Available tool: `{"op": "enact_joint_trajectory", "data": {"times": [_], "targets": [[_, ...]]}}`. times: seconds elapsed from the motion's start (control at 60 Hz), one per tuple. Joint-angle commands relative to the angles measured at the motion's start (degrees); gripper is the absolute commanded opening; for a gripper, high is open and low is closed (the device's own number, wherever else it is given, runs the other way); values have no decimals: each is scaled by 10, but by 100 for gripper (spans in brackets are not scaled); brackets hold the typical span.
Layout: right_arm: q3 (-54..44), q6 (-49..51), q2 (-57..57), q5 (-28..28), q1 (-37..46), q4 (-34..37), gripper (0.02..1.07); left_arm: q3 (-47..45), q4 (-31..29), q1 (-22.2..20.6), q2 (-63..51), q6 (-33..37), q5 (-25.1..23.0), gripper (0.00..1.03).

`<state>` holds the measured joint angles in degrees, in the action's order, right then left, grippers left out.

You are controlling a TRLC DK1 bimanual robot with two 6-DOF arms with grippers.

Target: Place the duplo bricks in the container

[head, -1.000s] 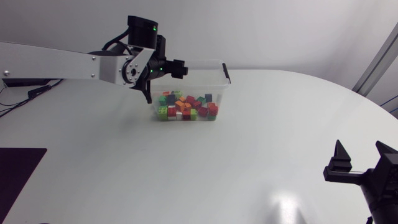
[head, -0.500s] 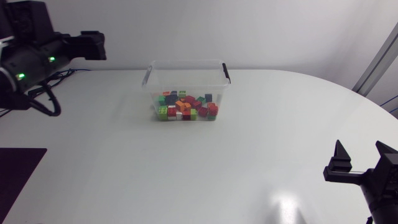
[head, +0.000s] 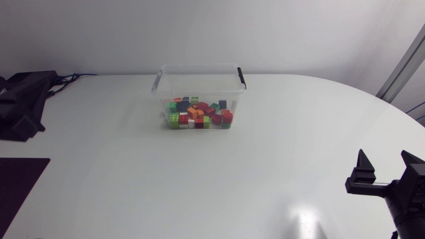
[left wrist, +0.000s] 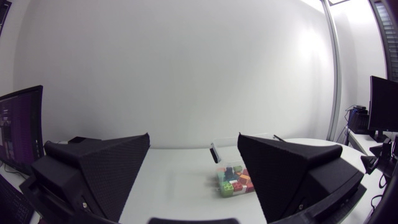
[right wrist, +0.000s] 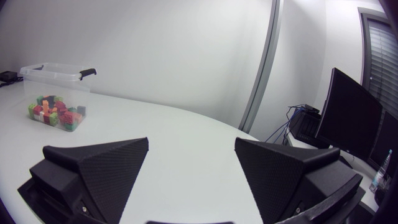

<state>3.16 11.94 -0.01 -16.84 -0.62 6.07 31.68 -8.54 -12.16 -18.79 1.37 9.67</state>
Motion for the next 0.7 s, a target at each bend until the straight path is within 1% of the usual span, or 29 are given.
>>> {"op": "enact_joint_trajectory", "data": {"times": [0.0,0.683], "targets": [[-8,-16,-2,7,3,1,102,-44,-6,7,38,14,-5,98],[-27,-99,0,137,6,-49,102,-264,68,99,159,-8,-79,96]]}}
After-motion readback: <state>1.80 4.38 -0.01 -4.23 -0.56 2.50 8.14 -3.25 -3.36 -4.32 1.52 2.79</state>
